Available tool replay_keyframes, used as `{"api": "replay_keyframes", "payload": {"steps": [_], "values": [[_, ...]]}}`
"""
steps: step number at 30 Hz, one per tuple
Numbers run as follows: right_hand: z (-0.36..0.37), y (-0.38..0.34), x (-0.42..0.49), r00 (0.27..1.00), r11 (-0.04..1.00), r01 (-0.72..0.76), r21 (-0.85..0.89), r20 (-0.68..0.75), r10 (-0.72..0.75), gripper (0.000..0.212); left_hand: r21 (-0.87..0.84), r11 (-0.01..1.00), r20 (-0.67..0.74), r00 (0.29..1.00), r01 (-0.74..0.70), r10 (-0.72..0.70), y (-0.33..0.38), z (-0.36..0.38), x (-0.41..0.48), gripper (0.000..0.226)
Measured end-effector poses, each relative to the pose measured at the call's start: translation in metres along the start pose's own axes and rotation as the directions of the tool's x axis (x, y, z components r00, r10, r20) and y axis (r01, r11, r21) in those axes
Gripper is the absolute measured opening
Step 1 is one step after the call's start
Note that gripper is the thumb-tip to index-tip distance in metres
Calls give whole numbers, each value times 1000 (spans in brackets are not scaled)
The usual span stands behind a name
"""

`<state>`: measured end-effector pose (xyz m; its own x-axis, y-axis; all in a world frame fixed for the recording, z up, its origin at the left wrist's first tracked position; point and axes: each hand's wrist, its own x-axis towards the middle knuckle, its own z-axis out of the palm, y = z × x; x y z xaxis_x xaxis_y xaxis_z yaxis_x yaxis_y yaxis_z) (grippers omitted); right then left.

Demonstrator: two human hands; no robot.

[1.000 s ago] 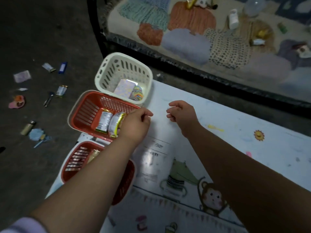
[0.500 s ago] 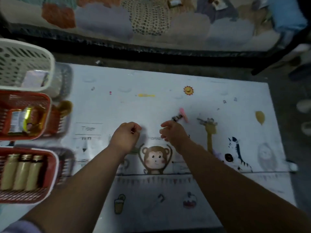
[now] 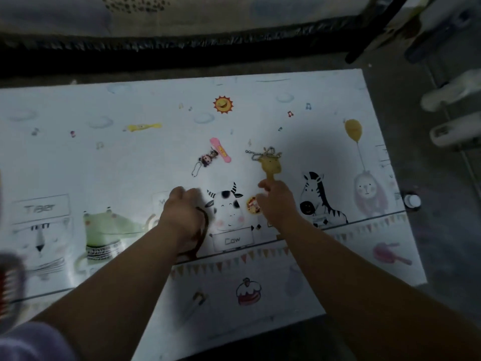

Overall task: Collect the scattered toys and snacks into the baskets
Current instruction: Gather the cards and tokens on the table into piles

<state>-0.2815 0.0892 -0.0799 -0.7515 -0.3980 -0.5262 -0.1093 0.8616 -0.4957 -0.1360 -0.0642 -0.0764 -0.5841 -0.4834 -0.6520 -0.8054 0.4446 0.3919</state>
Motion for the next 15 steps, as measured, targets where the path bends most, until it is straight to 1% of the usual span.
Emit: {"api": "replay_keyframes", "payload": {"steps": [2,4,5,7,9,11,12,13,15], "values": [[-2,4,18,993,983,69,-172,-81,-83,38,115,993,1,1000,27,-27,7,5,-2,47],[-6,3,37,979,943,126,-308,-113,-168,47,181,980,-50,996,83,-75,14,4,2,47],[-8,-1,45,978,935,129,-331,-112,-175,51,196,975,-102,991,109,-90,16,2,6,48],[-14,-9,60,982,937,109,-332,-111,-154,55,169,977,-205,974,131,-95,18,-4,18,44],[-18,-16,73,982,918,127,-376,-82,-169,58,137,986,-258,965,90,-53,19,-10,32,48],[-17,-19,80,983,886,165,-433,2,-182,62,127,992,-282,959,24,13,25,-15,46,58],[-16,-19,78,980,863,186,-470,31,-195,61,119,993,-293,955,-10,45,29,-17,53,62],[-12,-19,75,974,833,208,-513,29,-226,57,114,993,-302,950,-42,75,35,-19,59,64],[-4,-15,64,943,782,261,-566,-25,-333,46,119,989,-297,947,-91,123,45,-18,70,65]]}}
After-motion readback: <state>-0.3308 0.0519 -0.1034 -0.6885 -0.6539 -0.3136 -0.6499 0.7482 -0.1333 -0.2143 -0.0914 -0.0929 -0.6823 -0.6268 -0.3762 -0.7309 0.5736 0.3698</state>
